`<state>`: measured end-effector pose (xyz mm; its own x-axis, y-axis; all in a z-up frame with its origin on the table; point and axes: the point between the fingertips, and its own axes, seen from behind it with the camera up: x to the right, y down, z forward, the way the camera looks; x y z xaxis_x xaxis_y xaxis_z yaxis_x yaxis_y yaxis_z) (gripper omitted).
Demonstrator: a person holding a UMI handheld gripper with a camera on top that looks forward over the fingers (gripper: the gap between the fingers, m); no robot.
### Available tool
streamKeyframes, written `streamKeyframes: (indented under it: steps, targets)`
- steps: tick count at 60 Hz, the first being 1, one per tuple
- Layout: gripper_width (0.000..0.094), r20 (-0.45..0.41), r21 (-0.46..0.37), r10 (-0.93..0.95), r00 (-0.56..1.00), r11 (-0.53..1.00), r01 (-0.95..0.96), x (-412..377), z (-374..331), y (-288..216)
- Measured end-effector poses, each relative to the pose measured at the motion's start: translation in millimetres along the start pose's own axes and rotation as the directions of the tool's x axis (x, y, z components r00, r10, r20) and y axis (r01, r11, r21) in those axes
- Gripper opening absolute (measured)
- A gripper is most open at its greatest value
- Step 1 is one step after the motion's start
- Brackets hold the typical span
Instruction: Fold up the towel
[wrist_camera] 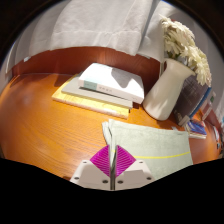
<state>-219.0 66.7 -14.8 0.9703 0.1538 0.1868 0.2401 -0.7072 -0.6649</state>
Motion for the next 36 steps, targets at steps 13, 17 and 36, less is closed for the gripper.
streamKeyframes:
  steps: [13, 17, 36]
  targets:
    - [0.0029, -0.033, 0.065, 0.031, 0.999, 0.997, -0.029, 57.2, -43.4, -36.7]
    - [0.0032, -0.075, 0.102, 0.066, 0.995, 0.993, -0.058, 101.8, -64.7, -47.2]
    - [0.0042, -0.069, 0.039, 0.072, 0.995, 0.997, -0.070, 266.9, -35.7, 18.4]
